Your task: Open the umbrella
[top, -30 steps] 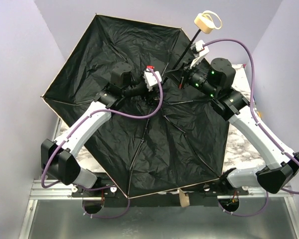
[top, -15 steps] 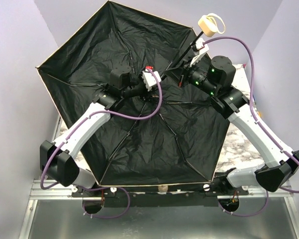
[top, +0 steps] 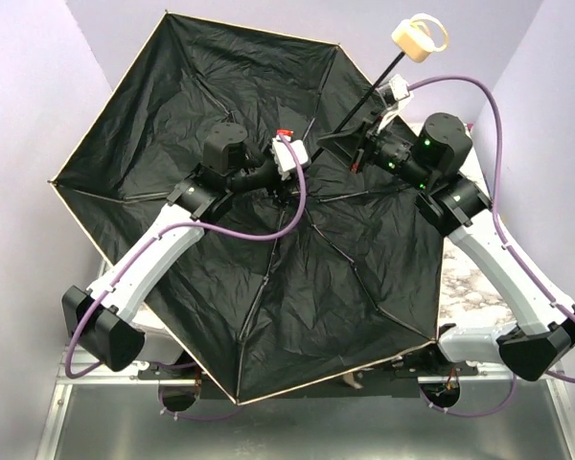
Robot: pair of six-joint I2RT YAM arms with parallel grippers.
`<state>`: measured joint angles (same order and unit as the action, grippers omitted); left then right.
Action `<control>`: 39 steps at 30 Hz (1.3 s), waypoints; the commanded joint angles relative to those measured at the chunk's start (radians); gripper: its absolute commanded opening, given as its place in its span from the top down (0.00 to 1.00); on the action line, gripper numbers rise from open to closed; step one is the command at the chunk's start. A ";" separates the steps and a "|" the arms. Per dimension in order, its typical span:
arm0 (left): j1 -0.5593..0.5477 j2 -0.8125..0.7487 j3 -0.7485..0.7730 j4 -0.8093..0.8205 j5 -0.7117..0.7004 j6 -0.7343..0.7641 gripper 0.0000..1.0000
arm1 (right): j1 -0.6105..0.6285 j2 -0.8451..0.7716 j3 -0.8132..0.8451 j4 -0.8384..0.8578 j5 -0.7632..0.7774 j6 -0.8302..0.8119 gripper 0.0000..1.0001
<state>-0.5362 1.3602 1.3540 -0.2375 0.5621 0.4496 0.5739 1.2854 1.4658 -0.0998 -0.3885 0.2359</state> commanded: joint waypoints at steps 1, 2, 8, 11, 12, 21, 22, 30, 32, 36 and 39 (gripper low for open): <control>-0.064 0.035 0.068 -0.121 -0.102 0.004 0.64 | 0.009 -0.089 0.007 0.221 -0.113 0.084 0.99; -0.069 0.040 0.082 -0.123 -0.107 -0.005 0.64 | 0.009 -0.090 0.003 0.218 -0.115 0.085 0.99; -0.078 0.071 0.120 -0.146 -0.145 -0.018 0.67 | 0.009 -0.103 -0.021 0.216 -0.122 0.086 0.99; -0.074 0.086 0.105 -0.165 -0.173 0.003 0.74 | 0.009 -0.107 -0.019 0.216 -0.117 0.078 0.99; -0.071 0.087 0.096 -0.167 -0.181 0.009 0.76 | 0.009 -0.109 -0.018 0.214 -0.108 0.073 0.99; 0.037 0.063 0.080 -0.119 -0.162 -0.010 1.00 | 0.009 -0.170 -0.076 0.140 -0.046 0.011 0.56; 0.057 0.066 0.117 -0.128 -0.122 -0.034 1.00 | 0.009 -0.185 -0.104 0.117 -0.030 -0.001 0.46; 0.080 0.060 0.305 -0.125 -0.080 -0.018 1.00 | 0.008 -0.336 -0.370 -0.056 0.127 -0.094 0.09; 0.094 0.058 0.337 -0.121 -0.080 0.023 1.00 | -0.002 -0.353 -0.398 -0.094 0.186 -0.094 0.09; 0.111 0.048 0.394 -0.137 -0.073 0.177 1.00 | -0.076 -0.349 -0.394 -0.138 0.236 -0.078 0.08; 0.111 0.011 0.406 -0.169 -0.029 0.367 1.00 | -0.159 -0.331 -0.360 -0.160 0.226 -0.039 0.08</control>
<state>-0.4320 1.4433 1.7153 -0.4191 0.4656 0.5426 0.4973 0.9504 1.0664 -0.2016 -0.2230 0.1654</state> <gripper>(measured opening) 0.140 0.922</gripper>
